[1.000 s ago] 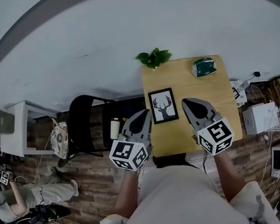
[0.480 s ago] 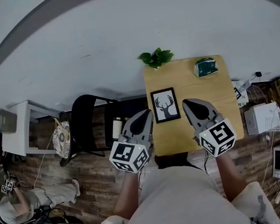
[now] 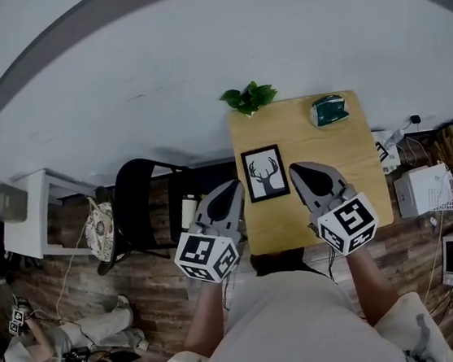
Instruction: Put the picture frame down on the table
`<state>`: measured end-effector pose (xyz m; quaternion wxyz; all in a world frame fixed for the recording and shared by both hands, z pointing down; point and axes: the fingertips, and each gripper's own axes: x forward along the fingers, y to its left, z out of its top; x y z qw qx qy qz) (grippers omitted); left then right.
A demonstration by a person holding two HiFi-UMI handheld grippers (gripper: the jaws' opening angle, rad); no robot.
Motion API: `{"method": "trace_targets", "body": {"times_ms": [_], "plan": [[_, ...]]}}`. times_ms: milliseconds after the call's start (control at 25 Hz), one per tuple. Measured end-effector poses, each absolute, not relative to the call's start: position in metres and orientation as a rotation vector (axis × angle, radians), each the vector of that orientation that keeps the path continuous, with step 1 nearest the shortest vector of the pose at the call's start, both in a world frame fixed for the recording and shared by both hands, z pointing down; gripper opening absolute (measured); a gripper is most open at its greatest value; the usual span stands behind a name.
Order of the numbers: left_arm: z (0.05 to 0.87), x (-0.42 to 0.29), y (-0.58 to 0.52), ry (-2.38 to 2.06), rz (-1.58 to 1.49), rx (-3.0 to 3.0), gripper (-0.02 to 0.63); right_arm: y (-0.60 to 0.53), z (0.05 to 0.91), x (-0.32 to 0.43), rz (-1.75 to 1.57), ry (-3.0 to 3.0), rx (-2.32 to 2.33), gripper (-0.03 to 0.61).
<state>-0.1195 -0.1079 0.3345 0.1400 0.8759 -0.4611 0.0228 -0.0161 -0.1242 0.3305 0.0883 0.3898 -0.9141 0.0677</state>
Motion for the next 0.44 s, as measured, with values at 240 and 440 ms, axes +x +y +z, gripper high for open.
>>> {"method": "trace_targets", "body": {"times_ms": [240, 440], "plan": [[0.3372, -0.1169, -0.1098, -1.330, 0.069, 2.526, 0.006, -0.1258, 0.3325, -0.0139, 0.199, -2.722, 1.166, -0.002], [0.3392, -0.1171, -0.1122, -1.335, 0.078, 2.525, 0.006, -0.1279, 0.3337, -0.0147, 0.199, -2.724, 1.162, -0.002]]}}
